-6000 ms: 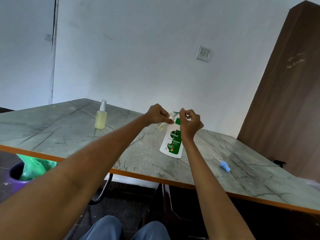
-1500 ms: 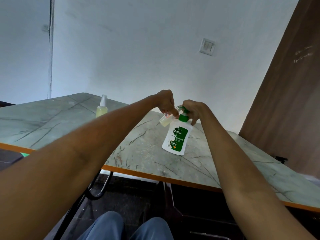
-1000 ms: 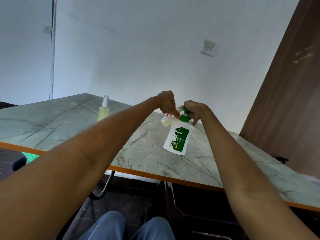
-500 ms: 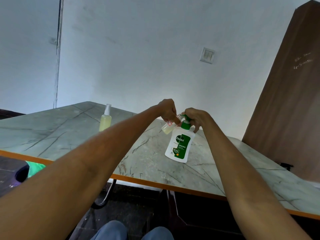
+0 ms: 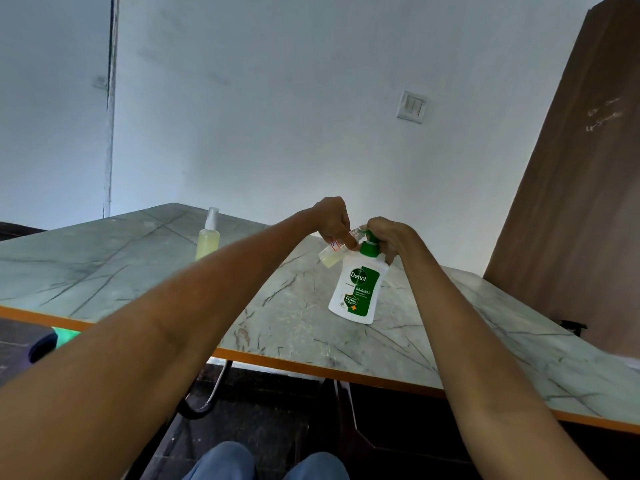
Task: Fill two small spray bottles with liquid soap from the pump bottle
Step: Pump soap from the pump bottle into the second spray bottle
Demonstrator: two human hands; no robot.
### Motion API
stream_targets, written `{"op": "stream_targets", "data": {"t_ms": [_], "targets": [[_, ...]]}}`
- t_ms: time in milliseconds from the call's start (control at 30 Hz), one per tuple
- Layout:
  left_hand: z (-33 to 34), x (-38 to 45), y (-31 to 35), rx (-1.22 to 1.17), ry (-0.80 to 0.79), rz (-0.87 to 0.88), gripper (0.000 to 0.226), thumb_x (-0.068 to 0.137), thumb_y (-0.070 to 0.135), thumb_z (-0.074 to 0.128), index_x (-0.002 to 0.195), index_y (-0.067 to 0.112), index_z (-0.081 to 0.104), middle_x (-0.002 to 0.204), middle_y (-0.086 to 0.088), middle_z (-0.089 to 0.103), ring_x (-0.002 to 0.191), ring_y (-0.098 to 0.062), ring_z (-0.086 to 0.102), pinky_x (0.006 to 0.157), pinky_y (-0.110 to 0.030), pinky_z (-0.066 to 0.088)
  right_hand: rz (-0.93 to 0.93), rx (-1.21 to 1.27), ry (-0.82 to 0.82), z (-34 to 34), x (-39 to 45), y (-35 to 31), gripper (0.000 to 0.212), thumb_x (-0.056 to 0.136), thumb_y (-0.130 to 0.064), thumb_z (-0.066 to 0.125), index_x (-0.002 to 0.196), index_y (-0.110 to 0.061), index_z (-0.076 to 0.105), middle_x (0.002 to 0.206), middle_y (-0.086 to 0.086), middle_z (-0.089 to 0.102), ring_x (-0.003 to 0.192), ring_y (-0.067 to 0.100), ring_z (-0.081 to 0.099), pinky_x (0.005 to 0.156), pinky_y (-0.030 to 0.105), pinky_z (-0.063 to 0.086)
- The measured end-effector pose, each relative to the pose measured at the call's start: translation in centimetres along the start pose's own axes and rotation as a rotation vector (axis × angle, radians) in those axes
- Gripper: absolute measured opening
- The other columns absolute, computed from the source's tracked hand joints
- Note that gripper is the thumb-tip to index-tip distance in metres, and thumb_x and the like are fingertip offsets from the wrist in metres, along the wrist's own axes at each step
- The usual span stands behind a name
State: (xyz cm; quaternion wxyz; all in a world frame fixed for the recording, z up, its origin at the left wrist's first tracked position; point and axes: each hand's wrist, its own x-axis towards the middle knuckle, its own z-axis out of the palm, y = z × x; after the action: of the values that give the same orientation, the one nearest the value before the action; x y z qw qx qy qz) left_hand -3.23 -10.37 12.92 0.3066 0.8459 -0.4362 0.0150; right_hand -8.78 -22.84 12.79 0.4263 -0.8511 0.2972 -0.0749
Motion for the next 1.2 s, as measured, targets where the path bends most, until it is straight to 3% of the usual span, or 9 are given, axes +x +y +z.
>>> {"op": "stream_targets", "data": {"t_ms": [200, 367, 533, 633, 733, 800, 967, 1200], "targets": [[-0.21, -0.28, 0.08, -0.012, 0.025, -0.012, 0.04, 0.065, 0.029, 0.083, 0.091, 0.001, 0.072, 0.083, -0.009, 0.068, 0.06, -0.015, 0.06, 0.062, -0.018, 0.05, -0.01, -0.046, -0.024, -0.29, -0.05, -0.62, 0.031, 0.095, -0.017, 0.027, 0.11, -0.01, 0.052, 0.112, 0.015, 0.058, 0.104, 0.027, 0.052, 0.095, 0.054, 0.035], [-0.12, -0.37, 0.21, -0.017, 0.022, -0.018, 0.04, 0.065, 0.029, 0.083, 0.092, 0.001, 0.072, 0.085, -0.01, 0.069, 0.064, -0.017, 0.061, 0.06, -0.017, 0.05, -0.015, -0.055, -0.036, -0.33, -0.32, -0.62, 0.028, 0.095, -0.017, 0.027, 0.086, -0.013, 0.053, 0.106, 0.012, 0.058, 0.101, 0.026, 0.053, 0.086, 0.051, 0.035], [-0.12, -0.07, 0.06, -0.023, 0.024, -0.02, 0.041, 0.065, 0.028, 0.083, 0.093, 0.0, 0.072, 0.086, -0.011, 0.069, 0.063, -0.016, 0.061, 0.06, -0.017, 0.05, -0.001, -0.047, -0.027, -0.2, -0.25, -0.66, 0.03, 0.096, -0.018, 0.028, 0.081, -0.013, 0.053, 0.103, 0.013, 0.058, 0.097, 0.026, 0.053, 0.083, 0.048, 0.036], [0.04, 0.02, -0.2, -0.02, 0.01, -0.016, 0.042, 0.065, 0.027, 0.083, 0.093, -0.001, 0.072, 0.084, -0.01, 0.068, 0.065, -0.018, 0.061, 0.065, -0.021, 0.052, 0.011, -0.063, 0.01, 0.13, -0.03, -0.43, 0.027, 0.096, -0.022, 0.03, 0.082, -0.012, 0.051, 0.105, 0.013, 0.058, 0.09, 0.025, 0.054, 0.083, 0.047, 0.039], [0.15, 0.01, -0.27, -0.015, 0.011, -0.01, 0.042, 0.065, 0.028, 0.083, 0.093, -0.001, 0.072, 0.084, -0.01, 0.069, 0.06, -0.014, 0.06, 0.062, -0.018, 0.051, 0.006, -0.092, 0.036, 0.23, 0.41, -0.28, 0.025, 0.096, -0.022, 0.029, 0.094, -0.01, 0.051, 0.117, 0.015, 0.059, 0.098, 0.027, 0.053, 0.096, 0.053, 0.038], [0.04, 0.02, -0.25, -0.02, 0.018, -0.013, 0.042, 0.065, 0.028, 0.082, 0.094, 0.0, 0.072, 0.088, -0.012, 0.07, 0.06, -0.014, 0.059, 0.061, -0.018, 0.05, 0.005, -0.095, 0.038, 0.17, 0.39, -0.38, 0.025, 0.095, -0.02, 0.029, 0.101, -0.009, 0.051, 0.12, 0.016, 0.059, 0.101, 0.027, 0.054, 0.097, 0.053, 0.037], [-0.08, 0.0, 0.04, -0.036, 0.04, -0.026, 0.039, 0.063, 0.029, 0.084, 0.088, 0.002, 0.072, 0.081, -0.009, 0.067, 0.059, -0.014, 0.058, 0.057, -0.018, 0.049, -0.016, -0.079, 0.027, -0.19, -0.16, -0.71, 0.026, 0.096, -0.018, 0.027, 0.094, -0.009, 0.051, 0.105, 0.012, 0.057, 0.102, 0.025, 0.052, 0.1, 0.055, 0.033], [-0.07, 0.0, -0.1, -0.025, 0.036, -0.026, 0.039, 0.063, 0.03, 0.084, 0.087, 0.002, 0.073, 0.079, -0.008, 0.067, 0.06, -0.013, 0.059, 0.055, -0.014, 0.046, 0.011, -0.099, 0.017, -0.03, -0.06, -0.8, 0.028, 0.094, -0.02, 0.026, 0.106, -0.007, 0.048, 0.111, 0.013, 0.059, 0.106, 0.027, 0.055, 0.092, 0.054, 0.037]]}}
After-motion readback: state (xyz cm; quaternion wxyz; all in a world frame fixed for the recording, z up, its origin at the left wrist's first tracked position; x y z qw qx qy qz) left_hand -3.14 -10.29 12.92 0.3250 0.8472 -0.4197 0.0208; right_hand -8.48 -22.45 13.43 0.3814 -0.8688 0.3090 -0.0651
